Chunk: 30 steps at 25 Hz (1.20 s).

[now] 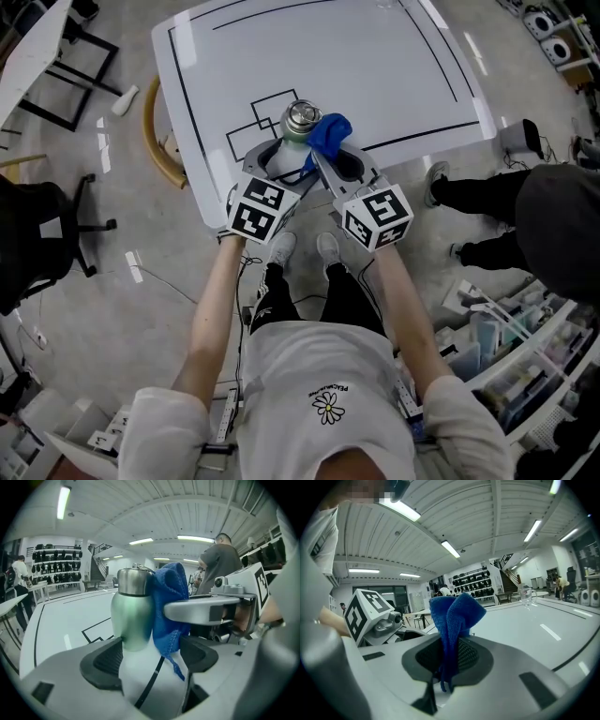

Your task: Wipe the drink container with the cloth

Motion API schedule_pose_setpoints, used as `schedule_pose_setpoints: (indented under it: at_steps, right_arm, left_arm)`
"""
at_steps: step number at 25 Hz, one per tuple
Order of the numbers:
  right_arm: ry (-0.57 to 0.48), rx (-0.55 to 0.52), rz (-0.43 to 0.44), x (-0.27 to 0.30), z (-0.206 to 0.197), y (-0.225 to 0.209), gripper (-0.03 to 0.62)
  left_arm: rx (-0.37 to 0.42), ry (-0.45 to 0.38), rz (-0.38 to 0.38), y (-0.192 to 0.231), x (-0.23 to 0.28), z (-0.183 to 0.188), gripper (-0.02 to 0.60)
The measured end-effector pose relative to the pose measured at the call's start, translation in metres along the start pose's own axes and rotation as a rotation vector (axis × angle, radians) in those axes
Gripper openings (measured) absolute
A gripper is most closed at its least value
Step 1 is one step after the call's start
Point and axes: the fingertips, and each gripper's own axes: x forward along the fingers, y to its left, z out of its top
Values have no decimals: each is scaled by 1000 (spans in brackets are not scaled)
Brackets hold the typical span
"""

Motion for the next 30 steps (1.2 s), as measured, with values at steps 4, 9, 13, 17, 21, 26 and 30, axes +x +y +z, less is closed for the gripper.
schedule_pose_setpoints:
  at_steps: [4,9,13,17,21,26,30]
  right_arm:
    - [3,5,15,0,1,1,43]
    - [14,-2,40,-1,1,5,43]
    - [16,-2,40,-1,2,5,43]
    - [11,9,30,-1,2,3,43]
    - [6,19,19,-2,2,2,43]
    - [5,12,14,-2,3,3,43]
    - [-5,14,1,-6,6,-4,43]
  left_arm:
    - [-18,-10,0,-2,0,1,370]
    - [-15,-8,-11,-4,-1,0,370]
    - [-21,-13,-22,-6,-1,0,370]
    - [-32,-20,-29,-9,0,0,370]
    - [21,-17,-30,-6,-7,1,370]
    - [91,-27,-19,19,-10,13,376]
    - [102,-32,-71,19,-1,21,387]
